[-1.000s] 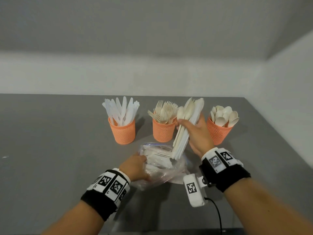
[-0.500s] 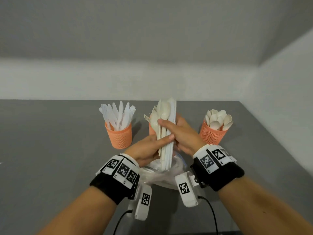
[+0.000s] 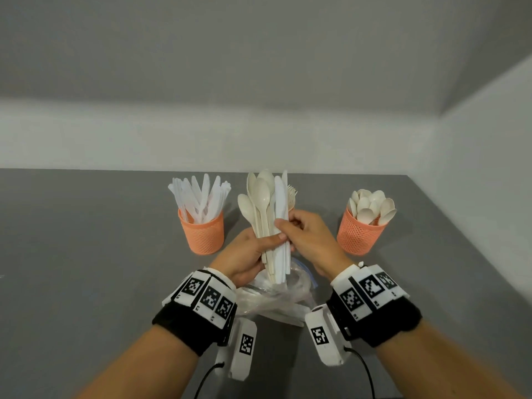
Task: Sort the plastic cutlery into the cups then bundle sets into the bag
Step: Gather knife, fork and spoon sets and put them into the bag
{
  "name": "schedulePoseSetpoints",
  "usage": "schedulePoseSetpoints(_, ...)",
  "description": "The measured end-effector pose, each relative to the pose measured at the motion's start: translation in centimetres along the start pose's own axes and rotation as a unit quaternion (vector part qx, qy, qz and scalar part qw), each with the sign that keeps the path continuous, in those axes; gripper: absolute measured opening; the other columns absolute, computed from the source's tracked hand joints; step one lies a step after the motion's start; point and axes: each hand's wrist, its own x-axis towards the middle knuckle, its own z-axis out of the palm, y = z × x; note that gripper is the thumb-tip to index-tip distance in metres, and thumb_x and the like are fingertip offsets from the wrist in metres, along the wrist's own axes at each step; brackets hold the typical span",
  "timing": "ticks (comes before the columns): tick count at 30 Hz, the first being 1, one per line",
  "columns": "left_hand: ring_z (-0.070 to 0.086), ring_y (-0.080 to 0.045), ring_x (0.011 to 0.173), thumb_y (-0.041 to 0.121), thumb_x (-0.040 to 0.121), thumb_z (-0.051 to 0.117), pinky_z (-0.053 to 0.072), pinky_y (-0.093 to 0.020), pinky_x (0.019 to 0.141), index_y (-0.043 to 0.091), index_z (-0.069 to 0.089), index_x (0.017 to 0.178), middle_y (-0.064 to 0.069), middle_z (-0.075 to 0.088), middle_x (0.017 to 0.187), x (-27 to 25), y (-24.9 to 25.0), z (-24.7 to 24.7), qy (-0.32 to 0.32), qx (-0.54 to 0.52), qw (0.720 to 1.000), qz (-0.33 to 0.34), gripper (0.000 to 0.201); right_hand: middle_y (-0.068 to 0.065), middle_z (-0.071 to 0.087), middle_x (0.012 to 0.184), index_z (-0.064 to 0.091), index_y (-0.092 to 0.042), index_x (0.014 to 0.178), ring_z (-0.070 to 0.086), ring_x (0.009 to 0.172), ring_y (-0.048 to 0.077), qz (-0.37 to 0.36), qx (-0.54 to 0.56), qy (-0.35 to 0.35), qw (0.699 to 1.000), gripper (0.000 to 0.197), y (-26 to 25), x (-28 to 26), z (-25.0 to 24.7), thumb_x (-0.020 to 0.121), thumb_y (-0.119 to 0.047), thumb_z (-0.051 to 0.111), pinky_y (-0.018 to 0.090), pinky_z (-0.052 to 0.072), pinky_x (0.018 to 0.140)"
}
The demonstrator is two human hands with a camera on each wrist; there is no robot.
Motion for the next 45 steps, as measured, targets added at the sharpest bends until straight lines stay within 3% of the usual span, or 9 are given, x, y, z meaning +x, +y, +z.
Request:
schedulePoseSetpoints(9, 0.066, -0.026, 0.101, 0.006, 0.09, 0.054, 0.056, -0.034, 0.085, 0.003, 0.055, 0.125, -0.017, 0.066, 0.113, 0.3, 0.0, 0.0, 0.051, -0.026, 0.998, 0.014, 0.035, 0.034, 0.055, 0.11, 0.049, 0.01, 0.106, 0.054, 0.105, 0.047, 0.024, 0.061, -0.008, 0.998, 0.036, -0.4, -0.5, 0.9, 0.096, -0.024, 0.043, 0.059, 0.046, 0.092)
schedulePoseSetpoints(14, 0.067, -0.025, 0.099, 0.004, 0.089, 0.054, 0.056, -0.035, 0.085, 0.007, 0.059, 0.117, -0.014, 0.07, 0.107, -0.1, 0.4, -0.6, 0.049, -0.013, 0.998, 0.028, 0.029, 0.023, 0.062, 0.109, 0.056, -0.002, 0.106, 0.061, 0.103, 0.035, 0.027, 0.071, -0.025, 0.997, 0.027, -0.6, -0.3, 1.4, 0.096, -0.024, 0.043, 0.047, 0.052, 0.092)
schedulePoseSetpoints(18, 0.07, -0.024, 0.076, -0.002, 0.087, 0.054, 0.059, -0.039, 0.071, 0.007, 0.065, 0.099, -0.014, 0.071, 0.084, -0.4, 0.3, -1.0, 0.067, -0.013, 0.997, 0.048, 0.019, 0.007, 0.053, 0.07, 0.054, -0.012, 0.083, 0.053, 0.064, 0.019, 0.031, 0.108, -0.02, 0.993, 0.02, -1.1, -0.1, 1.8, 0.095, -0.011, 0.037, 0.032, 0.051, 0.058)
schedulePoseSetpoints(20, 0.069, -0.024, 0.069, -0.004, 0.087, 0.054, 0.059, -0.038, 0.067, 0.005, 0.066, 0.09, -0.013, 0.07, 0.075, -0.6, 0.3, -1.3, 0.079, -0.015, 0.995, 0.051, 0.015, 0.001, 0.049, 0.066, 0.054, -0.019, 0.088, 0.05, 0.059, 0.012, 0.04, 0.126, -0.028, 0.991, 0.022, -1.2, -0.1, 2.1, 0.096, -0.012, 0.035, 0.027, 0.049, 0.051)
schedulePoseSetpoints(24, 0.067, -0.019, 0.061, -0.001, 0.087, 0.055, 0.059, -0.032, 0.058, 0.003, 0.061, 0.088, -0.007, 0.067, 0.065, -1.1, 1.4, -3.5, 0.133, -0.025, 0.989, 0.056, 0.008, -0.001, 0.056, 0.074, 0.056, -0.014, 0.103, 0.056, 0.073, 0.012, 0.018, 0.094, -0.003, 0.995, 0.018, -1.3, 0.7, 2.5, 0.097, -0.015, 0.039, 0.025, 0.049, 0.069)
schedulePoseSetpoints(28, 0.051, -0.011, 0.045, 0.008, 0.088, 0.058, 0.047, -0.022, 0.046, 0.008, 0.055, 0.101, 0.0, 0.059, 0.059, -2.2, 3.3, -6.6, 0.172, -0.03, 0.98, 0.091, 0.012, 0.007, 0.054, 0.107, 0.063, -0.003, 0.098, 0.057, 0.097, 0.021, -0.023, -0.022, 0.023, 0.999, 0.03, -2.3, 2.5, 2.8, 0.094, -0.029, 0.049, 0.034, 0.045, 0.088)
schedulePoseSetpoints(32, 0.049, -0.01, 0.044, 0.025, 0.093, 0.052, 0.045, -0.022, 0.046, 0.012, 0.059, 0.099, 0.003, 0.055, 0.061, -3.3, 4.0, -8.7, 0.195, 0.006, 0.977, 0.084, 0.017, 0.001, 0.056, 0.086, 0.062, -0.021, 0.086, 0.053, 0.079, 0.016, -0.106, -0.042, 0.009, 0.993, 0.011, -4.1, 4.4, 5.0, 0.092, -0.025, 0.054, 0.027, 0.044, 0.076)
schedulePoseSetpoints(38, 0.043, -0.009, 0.041, 0.026, 0.094, 0.046, 0.04, -0.021, 0.042, 0.011, 0.057, 0.104, -0.001, 0.051, 0.063, -3.8, 3.5, -9.0, 0.138, -0.052, 0.988, 0.053, 0.021, 0.0, 0.065, 0.089, 0.066, -0.011, 0.098, 0.06, 0.087, 0.015, -0.151, 0.092, 0.03, 0.984, 0.012, -5.4, 7.2, 10.0, 0.087, -0.012, 0.061, 0.034, 0.051, 0.085)
schedulePoseSetpoints(45, 0.04, -0.007, 0.04, 0.026, 0.098, 0.039, 0.039, -0.018, 0.04, 0.01, 0.053, 0.104, 0.001, 0.05, 0.06, -4.1, 2.8, -9.7, 0.134, -0.079, 0.986, 0.05, 0.023, 0.018, 0.065, 0.09, 0.063, 0.004, 0.097, 0.055, 0.081, 0.022, -0.09, -0.168, -0.021, 0.981, 0.021, -3.8, 10.3, 11.7, 0.091, -0.013, 0.051, 0.027, 0.04, 0.073)
